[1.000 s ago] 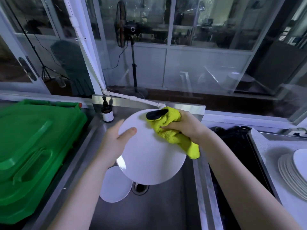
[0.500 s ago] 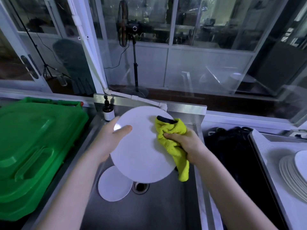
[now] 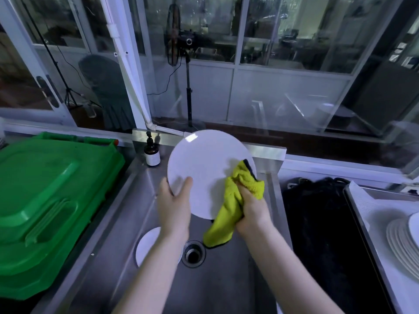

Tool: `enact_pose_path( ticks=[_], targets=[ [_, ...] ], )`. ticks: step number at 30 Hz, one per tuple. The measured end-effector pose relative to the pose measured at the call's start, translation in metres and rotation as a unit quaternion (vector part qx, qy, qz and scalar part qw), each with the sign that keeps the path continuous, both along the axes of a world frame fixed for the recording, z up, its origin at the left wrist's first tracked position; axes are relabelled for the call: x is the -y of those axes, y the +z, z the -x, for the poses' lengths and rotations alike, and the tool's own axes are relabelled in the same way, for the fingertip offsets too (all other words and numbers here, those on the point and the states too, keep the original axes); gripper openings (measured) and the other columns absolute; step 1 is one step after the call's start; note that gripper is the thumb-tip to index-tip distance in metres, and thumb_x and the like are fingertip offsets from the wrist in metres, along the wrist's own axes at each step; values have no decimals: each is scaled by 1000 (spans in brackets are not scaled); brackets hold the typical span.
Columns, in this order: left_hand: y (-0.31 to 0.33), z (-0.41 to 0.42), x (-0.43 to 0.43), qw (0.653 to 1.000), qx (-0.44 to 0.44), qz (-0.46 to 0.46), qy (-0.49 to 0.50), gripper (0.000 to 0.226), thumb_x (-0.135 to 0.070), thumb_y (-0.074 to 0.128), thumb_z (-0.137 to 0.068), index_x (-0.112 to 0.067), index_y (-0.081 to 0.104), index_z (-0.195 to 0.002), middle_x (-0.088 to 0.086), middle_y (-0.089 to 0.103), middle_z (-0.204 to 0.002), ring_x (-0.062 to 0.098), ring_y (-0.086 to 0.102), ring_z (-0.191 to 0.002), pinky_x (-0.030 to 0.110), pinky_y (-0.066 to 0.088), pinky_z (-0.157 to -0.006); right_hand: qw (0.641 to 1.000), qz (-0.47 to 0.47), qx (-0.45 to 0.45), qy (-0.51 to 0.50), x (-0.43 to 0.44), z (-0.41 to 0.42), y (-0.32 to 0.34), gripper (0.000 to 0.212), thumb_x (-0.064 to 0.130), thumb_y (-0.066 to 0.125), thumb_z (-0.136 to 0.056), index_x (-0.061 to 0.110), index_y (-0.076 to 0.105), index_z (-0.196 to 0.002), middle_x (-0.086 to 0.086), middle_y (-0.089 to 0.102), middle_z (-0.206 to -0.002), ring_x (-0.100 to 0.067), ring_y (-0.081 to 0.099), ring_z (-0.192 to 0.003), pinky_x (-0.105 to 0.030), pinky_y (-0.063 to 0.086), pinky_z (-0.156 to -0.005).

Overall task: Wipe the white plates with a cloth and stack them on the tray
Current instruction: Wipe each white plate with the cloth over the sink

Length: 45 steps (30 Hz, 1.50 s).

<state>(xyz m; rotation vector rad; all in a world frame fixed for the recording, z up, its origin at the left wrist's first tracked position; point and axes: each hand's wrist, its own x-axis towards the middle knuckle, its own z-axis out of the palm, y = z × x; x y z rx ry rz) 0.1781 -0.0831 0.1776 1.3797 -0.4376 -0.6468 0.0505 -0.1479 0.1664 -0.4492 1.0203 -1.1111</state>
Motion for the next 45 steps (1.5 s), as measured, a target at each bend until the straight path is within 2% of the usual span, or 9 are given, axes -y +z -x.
enact_pose_path(
  ticks=[3, 9, 15, 28, 32, 36, 39, 42, 45],
  targets=[
    [-2, 7, 6, 999, 9, -5, 32, 40, -23, 67, -96, -14, 53, -133, 1, 66, -128, 20, 62, -118, 46, 48, -106, 999, -43, 30, 1, -17, -8, -11, 29, 8, 68, -89, 10, 68, -118, -13, 72, -111, -23, 69, -88, -37, 56, -82],
    [9, -34, -5, 991, 116, 4, -73, 25, -29, 67, -87, -43, 63, -107, -16, 73, -102, 6, 69, -94, 38, 57, -84, 990, 74, -77, 88, 11, 17, 27, 32, -3, 74, -79, 0, 68, -110, -16, 73, -91, -27, 69, -74, -37, 59, -68],
    [32, -57, -4, 944, 229, -20, -236, 24, -35, 68, -81, -53, 67, -95, -22, 73, -97, -5, 67, -87, 21, 50, -73, 878, 240, -268, 315, 51, 30, 72, 33, 1, 80, -75, 11, 72, -105, -10, 76, -96, -24, 73, -85, -35, 59, -77],
    [19, -33, -11, 997, 64, 2, -38, 24, -13, 66, -94, -36, 70, -87, -17, 75, -82, 6, 70, -75, 22, 53, -58, 997, 25, -18, 69, -17, 5, 2, 26, -1, 73, -81, 8, 70, -105, -13, 74, -89, -26, 71, -75, -38, 58, -68],
    [41, -69, -9, 952, 208, -39, -219, 21, -24, 72, -88, -45, 72, -92, -16, 76, -90, 5, 72, -79, 32, 54, -70, 960, 144, -107, 214, 13, 30, 27, 29, -6, 75, -76, 6, 70, -103, -14, 74, -90, -28, 70, -79, -36, 60, -70],
    [55, -74, 4, 850, 369, -118, -356, 24, -42, 75, -81, -49, 67, -103, -20, 73, -98, 6, 67, -94, 34, 52, -84, 855, 273, -208, 388, 33, 33, 51, 35, -5, 75, -78, 5, 68, -111, -12, 73, -97, -22, 70, -88, -33, 57, -78],
    [48, -69, 7, 891, 322, -72, -311, 22, -29, 78, -86, -44, 72, -100, -21, 74, -96, 1, 67, -88, 28, 52, -80, 867, 284, -214, 348, 36, 33, 52, 27, -4, 74, -80, 7, 70, -104, -13, 73, -89, -24, 69, -77, -33, 57, -68],
    [26, -57, -2, 979, 180, -6, -96, 10, -26, 68, -93, -33, 73, -88, -21, 70, -78, 4, 61, -73, 24, 46, -68, 945, 215, -138, 205, 33, 33, 45, 23, -4, 73, -80, 8, 71, -100, -11, 73, -83, -26, 67, -72, -33, 58, -64],
    [6, -17, -10, 994, 69, 57, 68, 10, -32, 59, -96, -29, 67, -89, -25, 69, -81, -2, 60, -79, 27, 45, -76, 991, 115, -10, 68, 16, 17, 28, 20, 2, 71, -83, 10, 71, -101, -9, 74, -83, -22, 70, -70, -33, 58, -62]
  ],
)
